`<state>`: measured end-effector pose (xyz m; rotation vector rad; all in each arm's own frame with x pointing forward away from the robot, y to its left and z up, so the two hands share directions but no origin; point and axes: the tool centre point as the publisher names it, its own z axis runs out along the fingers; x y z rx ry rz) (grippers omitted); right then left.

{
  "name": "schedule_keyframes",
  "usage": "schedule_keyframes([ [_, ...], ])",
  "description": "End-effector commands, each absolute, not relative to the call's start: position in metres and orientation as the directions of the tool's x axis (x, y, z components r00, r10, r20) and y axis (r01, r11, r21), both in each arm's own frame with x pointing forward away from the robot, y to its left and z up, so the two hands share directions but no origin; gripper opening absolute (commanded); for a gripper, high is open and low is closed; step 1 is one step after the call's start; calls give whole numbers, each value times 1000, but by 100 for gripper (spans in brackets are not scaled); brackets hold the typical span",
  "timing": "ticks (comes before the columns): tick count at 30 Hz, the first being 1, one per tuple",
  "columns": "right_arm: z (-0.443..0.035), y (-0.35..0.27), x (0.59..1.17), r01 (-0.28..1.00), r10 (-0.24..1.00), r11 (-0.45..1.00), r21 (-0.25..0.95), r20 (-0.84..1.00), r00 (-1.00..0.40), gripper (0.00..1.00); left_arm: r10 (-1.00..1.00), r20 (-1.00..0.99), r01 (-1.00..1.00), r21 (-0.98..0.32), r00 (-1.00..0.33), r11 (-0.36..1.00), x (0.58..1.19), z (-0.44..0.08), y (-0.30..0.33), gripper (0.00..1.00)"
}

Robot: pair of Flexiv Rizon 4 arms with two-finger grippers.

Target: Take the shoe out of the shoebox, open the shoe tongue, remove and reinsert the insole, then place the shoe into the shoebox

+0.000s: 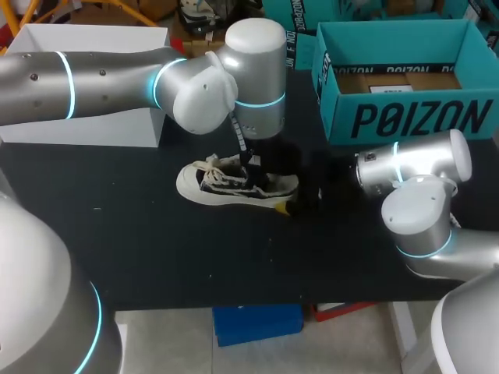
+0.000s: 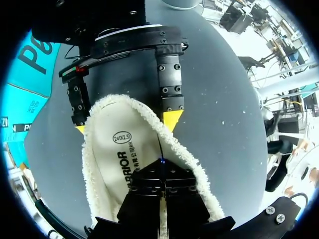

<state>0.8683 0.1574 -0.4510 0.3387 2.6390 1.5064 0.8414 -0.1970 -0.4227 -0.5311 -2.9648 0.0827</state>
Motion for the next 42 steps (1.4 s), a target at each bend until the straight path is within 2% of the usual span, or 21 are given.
schedule_keyframes([
  [1,-457,164,871,155,238,492,857,39,-971,0,332,144,326,-69,-932,943,835,-436,-201,0],
  [35,-457,164,871,155,238,492,857,39,-971,0,262,71,255,-95,-963,962,835,-373,-176,0],
  [42,-457,164,871,155,238,492,857,39,-971,0,235,169,223,-87,-957,971,836,-357,-171,0],
])
